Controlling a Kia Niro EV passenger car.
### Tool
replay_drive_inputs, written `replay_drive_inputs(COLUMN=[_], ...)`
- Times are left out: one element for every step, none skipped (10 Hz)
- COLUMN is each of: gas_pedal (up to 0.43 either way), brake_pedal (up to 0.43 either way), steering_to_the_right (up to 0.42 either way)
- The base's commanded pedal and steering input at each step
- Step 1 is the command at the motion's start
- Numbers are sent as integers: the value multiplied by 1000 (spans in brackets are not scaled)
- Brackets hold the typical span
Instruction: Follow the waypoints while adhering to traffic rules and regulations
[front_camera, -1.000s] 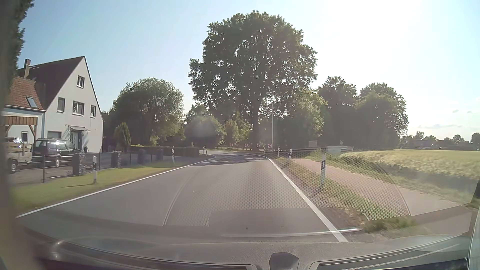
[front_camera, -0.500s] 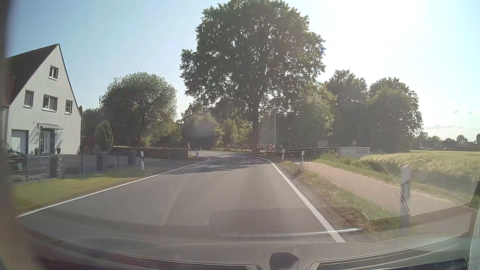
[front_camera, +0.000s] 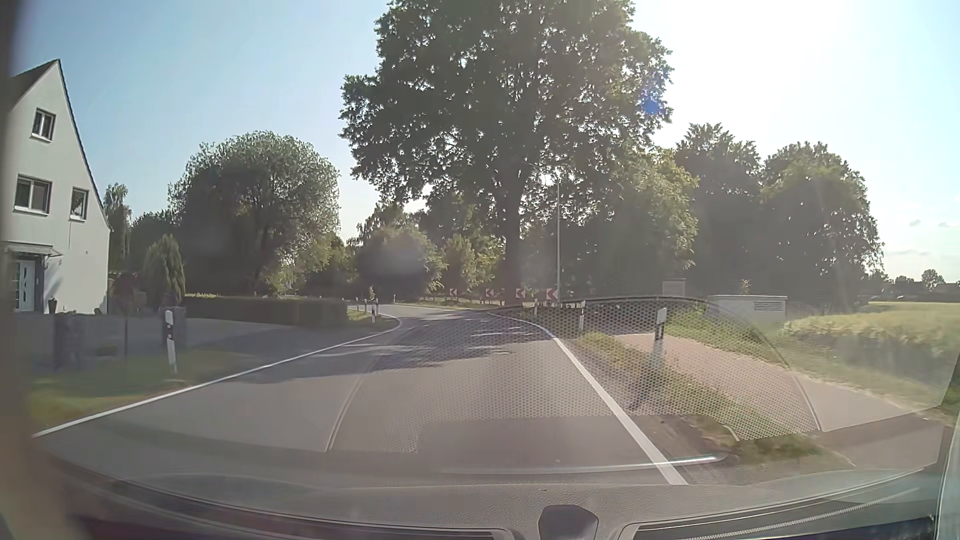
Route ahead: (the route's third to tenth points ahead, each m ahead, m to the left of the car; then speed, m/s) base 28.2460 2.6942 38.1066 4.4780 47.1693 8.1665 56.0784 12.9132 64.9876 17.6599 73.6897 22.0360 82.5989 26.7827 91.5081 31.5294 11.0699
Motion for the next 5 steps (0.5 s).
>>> replay_drive_inputs(gas_pedal=[47, 39, 28, 20, 0], brake_pedal=[6, 6, 6, 6, 6], steering_to_the_right=[-5, -6, -6, -6, -6])
